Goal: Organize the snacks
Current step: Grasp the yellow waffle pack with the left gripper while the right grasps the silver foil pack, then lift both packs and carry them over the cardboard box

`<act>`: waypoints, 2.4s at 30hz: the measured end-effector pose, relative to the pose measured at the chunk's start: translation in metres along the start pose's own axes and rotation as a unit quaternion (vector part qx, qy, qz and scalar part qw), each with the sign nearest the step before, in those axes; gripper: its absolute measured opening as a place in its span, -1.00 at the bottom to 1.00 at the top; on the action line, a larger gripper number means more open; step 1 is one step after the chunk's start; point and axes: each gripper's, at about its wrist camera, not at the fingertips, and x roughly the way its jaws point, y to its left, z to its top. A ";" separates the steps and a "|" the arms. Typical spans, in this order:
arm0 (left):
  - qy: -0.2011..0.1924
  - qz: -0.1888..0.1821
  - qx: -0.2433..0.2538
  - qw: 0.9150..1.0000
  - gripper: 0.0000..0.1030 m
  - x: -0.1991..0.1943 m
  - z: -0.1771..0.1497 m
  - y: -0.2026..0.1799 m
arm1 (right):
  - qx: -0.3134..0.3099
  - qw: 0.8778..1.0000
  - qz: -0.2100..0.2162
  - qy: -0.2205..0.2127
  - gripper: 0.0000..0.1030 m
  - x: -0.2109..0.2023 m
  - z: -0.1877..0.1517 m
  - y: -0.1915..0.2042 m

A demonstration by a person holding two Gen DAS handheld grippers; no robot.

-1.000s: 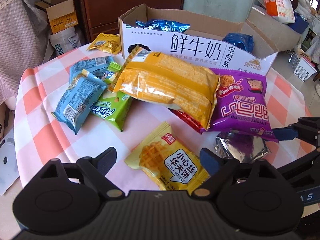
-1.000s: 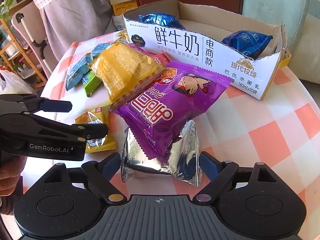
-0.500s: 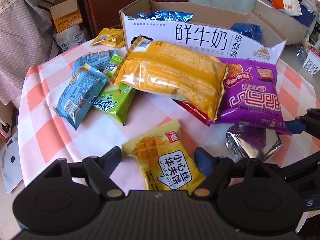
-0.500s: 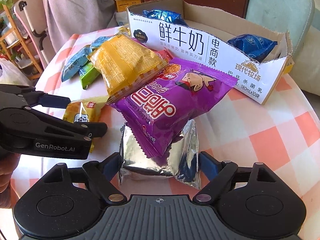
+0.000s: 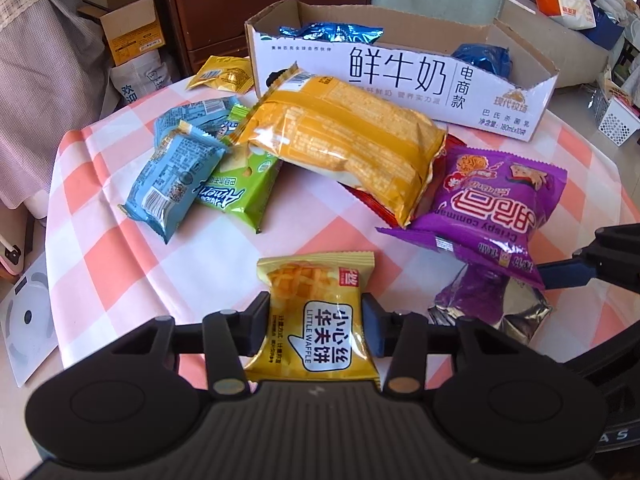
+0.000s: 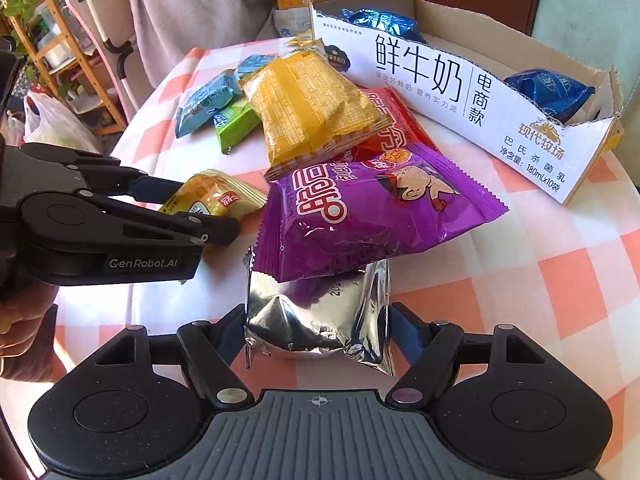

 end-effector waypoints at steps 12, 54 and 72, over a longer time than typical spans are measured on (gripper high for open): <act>-0.025 0.036 -0.001 0.999 -0.12 -0.025 0.000 0.018 | -0.026 0.998 0.061 -0.011 0.46 -0.021 -0.001 0.029; -0.159 0.067 -0.016 0.985 -0.12 -0.087 0.068 0.021 | 0.064 0.976 -0.031 -0.204 0.46 -0.093 0.063 0.005; -0.177 0.034 -0.027 0.983 -0.12 -0.050 0.132 0.011 | 0.161 0.944 -0.084 -0.275 0.46 -0.098 0.087 -0.066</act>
